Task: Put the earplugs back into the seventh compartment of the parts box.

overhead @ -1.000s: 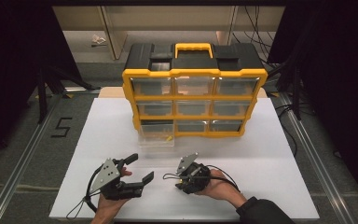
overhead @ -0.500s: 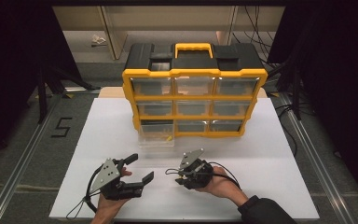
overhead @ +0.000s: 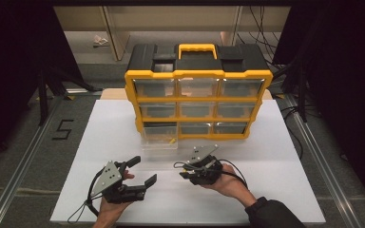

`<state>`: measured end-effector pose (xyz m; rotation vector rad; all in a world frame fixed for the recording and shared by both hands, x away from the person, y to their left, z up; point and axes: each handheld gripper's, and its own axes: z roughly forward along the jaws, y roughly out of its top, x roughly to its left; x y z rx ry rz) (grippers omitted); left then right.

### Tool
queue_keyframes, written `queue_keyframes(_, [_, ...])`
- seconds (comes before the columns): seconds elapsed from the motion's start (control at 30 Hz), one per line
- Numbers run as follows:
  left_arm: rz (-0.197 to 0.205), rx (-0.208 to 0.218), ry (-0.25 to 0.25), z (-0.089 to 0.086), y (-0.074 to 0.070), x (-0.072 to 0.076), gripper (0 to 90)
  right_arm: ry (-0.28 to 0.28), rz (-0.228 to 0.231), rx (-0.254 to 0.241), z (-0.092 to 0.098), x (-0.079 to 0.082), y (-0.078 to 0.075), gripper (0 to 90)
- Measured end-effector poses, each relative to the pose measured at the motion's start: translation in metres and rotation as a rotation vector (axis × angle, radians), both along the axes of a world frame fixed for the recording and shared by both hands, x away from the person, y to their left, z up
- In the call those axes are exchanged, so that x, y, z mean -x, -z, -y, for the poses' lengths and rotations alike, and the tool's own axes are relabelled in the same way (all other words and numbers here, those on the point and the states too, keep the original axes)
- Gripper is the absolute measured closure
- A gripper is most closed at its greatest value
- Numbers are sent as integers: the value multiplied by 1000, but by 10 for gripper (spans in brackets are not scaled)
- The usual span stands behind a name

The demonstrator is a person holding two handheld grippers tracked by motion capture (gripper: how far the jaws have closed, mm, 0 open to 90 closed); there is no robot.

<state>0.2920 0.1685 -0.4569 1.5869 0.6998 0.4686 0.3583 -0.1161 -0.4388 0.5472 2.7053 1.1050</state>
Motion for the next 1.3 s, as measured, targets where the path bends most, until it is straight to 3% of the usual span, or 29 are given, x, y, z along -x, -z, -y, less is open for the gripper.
queue_keyframes(0.57, [1, 0, -4, 0, 0, 0, 164, 53, 83, -105, 17, -8, -37, 701])
queue_keyframes(0.83, [-3, -1, -8, 0, 1, -2, 164, 97, 114, -151, 14, -28, -56, 701])
queue_keyframes(1.13, [-1, 5, -7, 0, 0, -1, 164, 124, 132, -160, -1, -49, -74, 700])
queue_keyframes(1.3, [-1, 4, -7, 0, 0, -2, 165, 117, 115, -134, -11, -58, -73, 698])
